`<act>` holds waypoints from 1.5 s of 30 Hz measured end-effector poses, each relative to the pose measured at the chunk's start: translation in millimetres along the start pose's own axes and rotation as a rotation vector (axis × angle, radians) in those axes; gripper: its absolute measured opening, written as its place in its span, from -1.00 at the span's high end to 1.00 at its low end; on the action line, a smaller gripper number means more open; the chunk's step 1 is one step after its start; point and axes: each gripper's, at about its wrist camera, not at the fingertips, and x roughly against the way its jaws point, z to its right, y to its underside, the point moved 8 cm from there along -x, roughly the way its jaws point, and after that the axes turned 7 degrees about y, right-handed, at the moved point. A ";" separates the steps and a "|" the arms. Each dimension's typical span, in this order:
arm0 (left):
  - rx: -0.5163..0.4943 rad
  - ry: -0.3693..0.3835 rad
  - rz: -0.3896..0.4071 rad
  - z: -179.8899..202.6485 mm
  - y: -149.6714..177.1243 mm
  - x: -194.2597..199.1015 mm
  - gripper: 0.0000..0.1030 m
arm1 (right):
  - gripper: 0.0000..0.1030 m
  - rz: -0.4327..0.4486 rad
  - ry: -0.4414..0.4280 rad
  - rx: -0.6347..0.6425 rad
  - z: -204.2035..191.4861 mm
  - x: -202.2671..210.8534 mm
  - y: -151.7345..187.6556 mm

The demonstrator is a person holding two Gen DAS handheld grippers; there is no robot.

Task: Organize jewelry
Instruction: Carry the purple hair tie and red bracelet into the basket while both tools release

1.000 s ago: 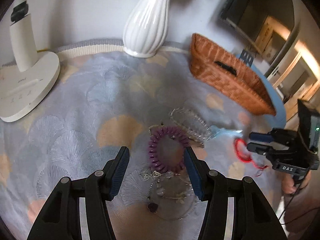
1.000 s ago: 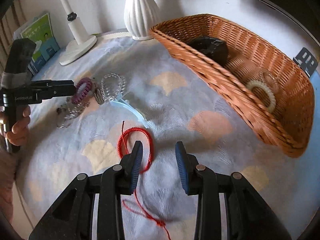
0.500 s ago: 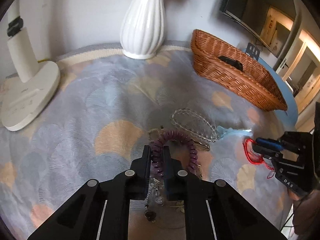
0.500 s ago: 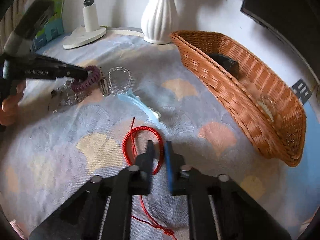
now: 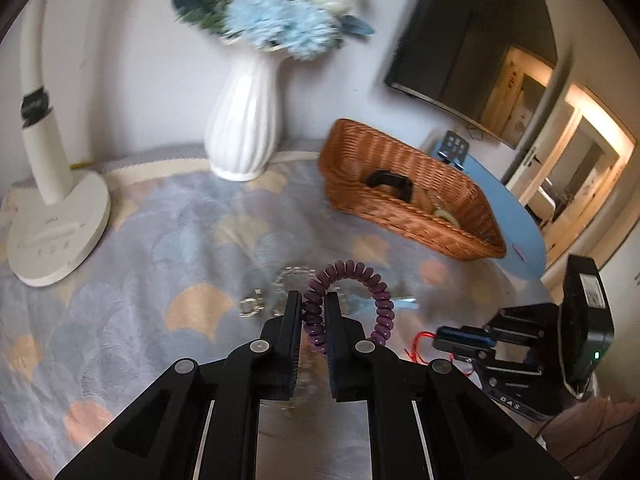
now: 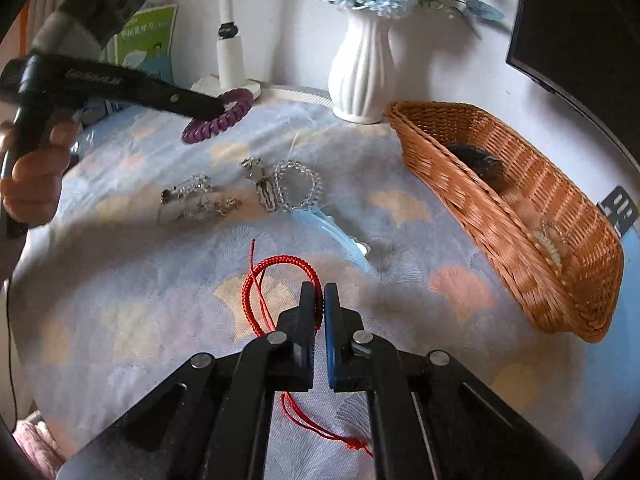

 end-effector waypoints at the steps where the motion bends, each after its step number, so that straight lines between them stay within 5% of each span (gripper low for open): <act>1: -0.016 0.002 -0.006 7.5 -0.4 0.1 0.79 | 0.90 -0.003 -0.018 -0.018 1.3 3.4 0.9; 12: -0.205 0.015 0.008 78.5 -38.5 5.9 0.79 | 0.90 0.091 0.032 -0.084 55.8 84.1 -3.8; 18: -0.252 0.027 0.003 111.6 -76.2 -24.4 0.79 | 0.90 0.162 0.201 -0.147 136.6 116.3 -42.8; 22: -0.251 0.044 -0.008 126.9 -100.0 -60.0 0.79 | 0.90 0.149 0.278 -0.217 186.9 102.7 -67.2; 29: -0.256 0.034 -0.064 146.4 -115.8 -134.6 0.79 | 0.90 0.067 0.255 -0.379 253.1 41.5 -74.8; 36: -0.368 -0.045 -0.126 160.0 -106.1 -190.4 0.79 | 0.90 0.079 0.271 -0.381 263.0 2.0 -64.9; 40: -0.375 -0.046 -0.156 161.0 -97.2 -211.0 0.79 | 0.90 0.037 0.324 -0.368 267.6 -8.1 -60.7; 45: -0.349 -0.043 -0.182 153.1 -91.0 -227.7 0.79 | 0.90 -0.021 0.287 -0.384 270.0 -25.1 -50.2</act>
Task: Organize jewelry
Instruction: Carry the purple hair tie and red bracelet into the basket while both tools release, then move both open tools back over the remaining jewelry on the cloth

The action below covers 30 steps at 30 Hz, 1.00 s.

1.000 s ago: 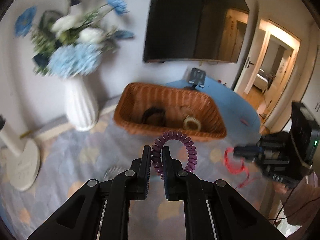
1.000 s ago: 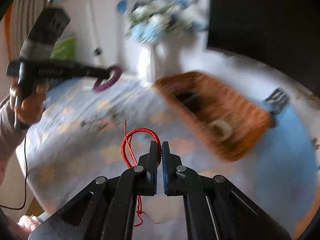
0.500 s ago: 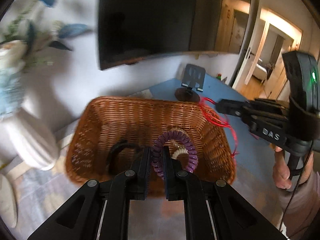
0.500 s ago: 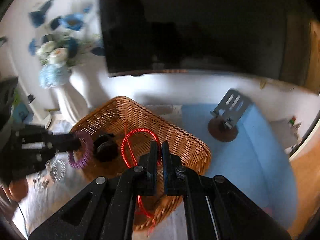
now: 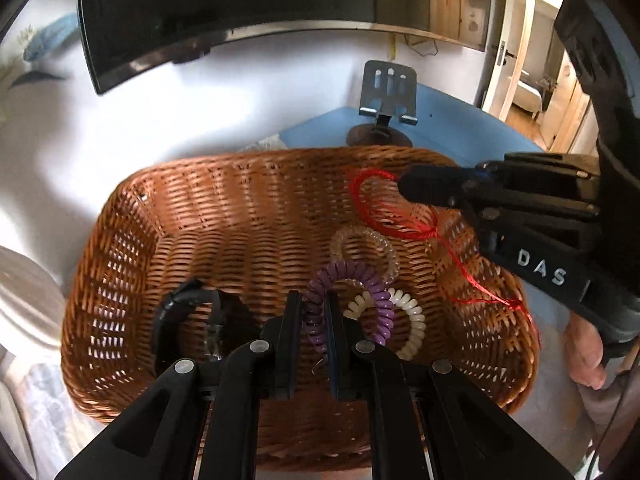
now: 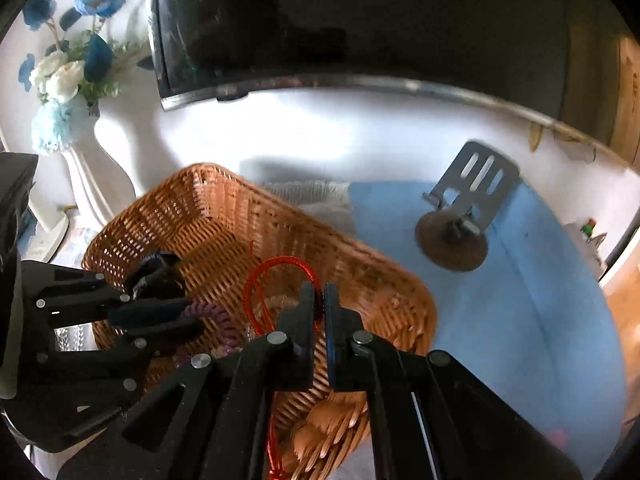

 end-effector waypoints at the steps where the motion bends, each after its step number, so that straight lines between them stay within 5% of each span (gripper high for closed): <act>1: 0.001 0.000 -0.001 -0.4 0.5 -1.6 0.79 | 0.90 -0.015 0.000 0.000 0.1 -4.0 2.1; 8: 0.010 0.003 0.023 0.8 -2.1 4.7 0.74 | 0.87 -0.035 -0.027 -0.027 4.0 -9.6 6.3; 11: 0.037 0.040 0.026 -1.0 2.6 18.9 0.33 | 0.64 -0.023 -0.053 -0.059 8.1 -1.3 2.8; 13: 0.054 0.049 0.056 -4.0 4.3 34.7 0.25 | 0.37 -0.011 -0.040 -0.072 11.2 8.0 0.0; 21: 0.148 0.007 0.153 -33.2 33.5 134.1 0.24 | 0.34 0.039 -0.133 -0.051 -22.0 81.5 7.2; 30: 0.272 -0.111 0.283 -69.9 124.4 260.7 0.10 | 0.09 0.076 -0.206 0.064 -116.7 146.7 66.6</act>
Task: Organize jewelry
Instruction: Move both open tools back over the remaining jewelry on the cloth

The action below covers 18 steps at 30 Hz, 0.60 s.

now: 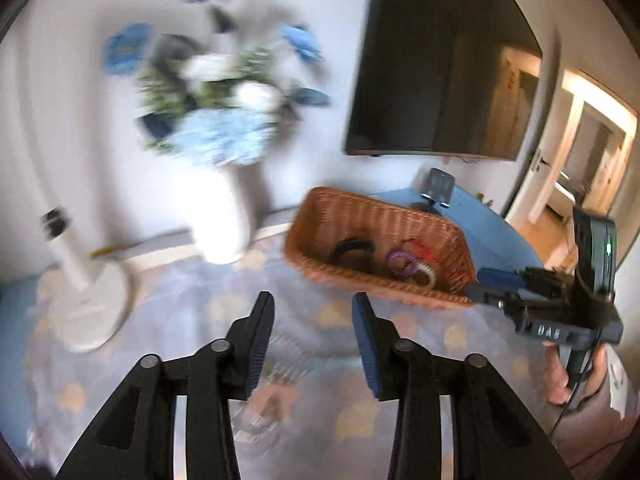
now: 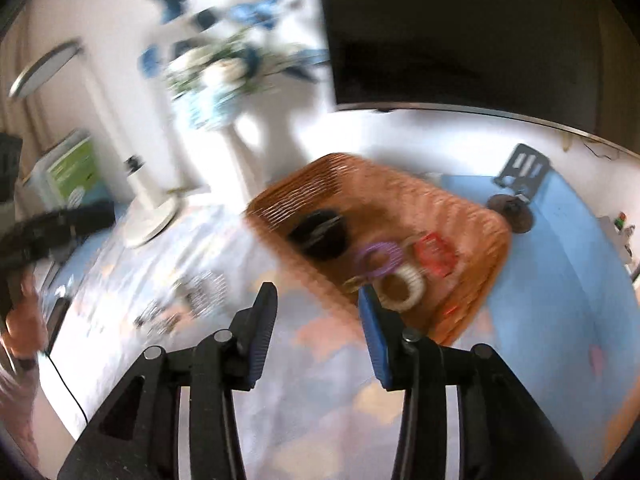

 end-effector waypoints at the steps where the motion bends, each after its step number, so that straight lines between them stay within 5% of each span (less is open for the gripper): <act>1: 0.012 -0.013 0.002 -8.9 9.2 10.0 0.09 | 0.08 -0.002 0.002 0.016 -11.3 -0.7 8.5; 7: 0.117 -0.053 -0.023 -60.5 70.2 34.7 0.09 | 0.08 -0.060 -0.046 0.079 -60.4 -29.4 56.2; 18: 0.330 -0.086 -0.151 -111.6 176.2 23.1 0.09 | 0.08 -0.079 -0.045 0.115 -70.5 -57.3 78.6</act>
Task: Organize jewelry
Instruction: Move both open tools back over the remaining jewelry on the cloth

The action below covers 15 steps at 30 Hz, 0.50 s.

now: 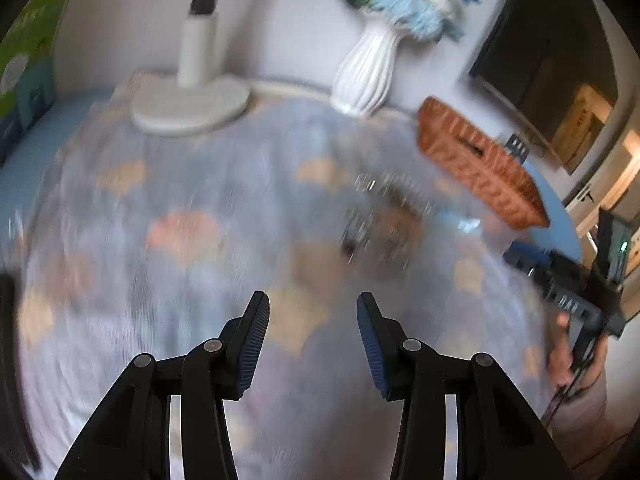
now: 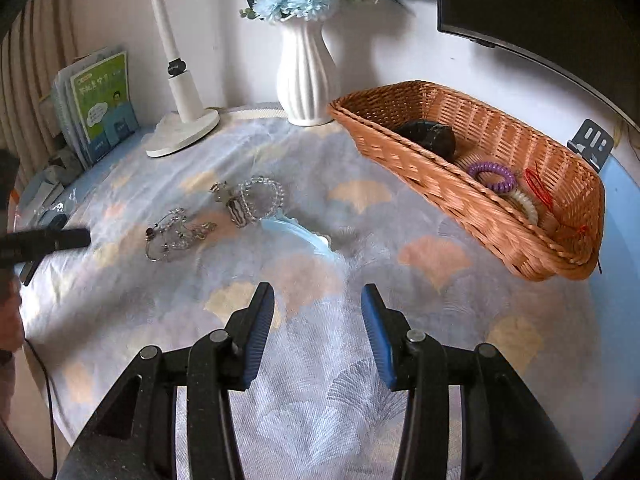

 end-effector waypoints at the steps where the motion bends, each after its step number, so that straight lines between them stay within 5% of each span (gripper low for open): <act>1: 0.006 -0.007 -0.011 -1.9 8.4 0.8 0.09 | 0.07 -0.005 -0.004 -0.002 0.2 -1.4 1.0; 8: -0.011 -0.094 -0.049 -16.7 44.5 35.7 0.09 | 0.08 -0.027 -0.008 0.006 -2.7 -5.8 2.1; 15: -0.065 -0.159 0.001 -12.8 11.1 86.7 0.09 | 0.08 -0.119 -0.021 0.074 -17.5 -3.0 -5.2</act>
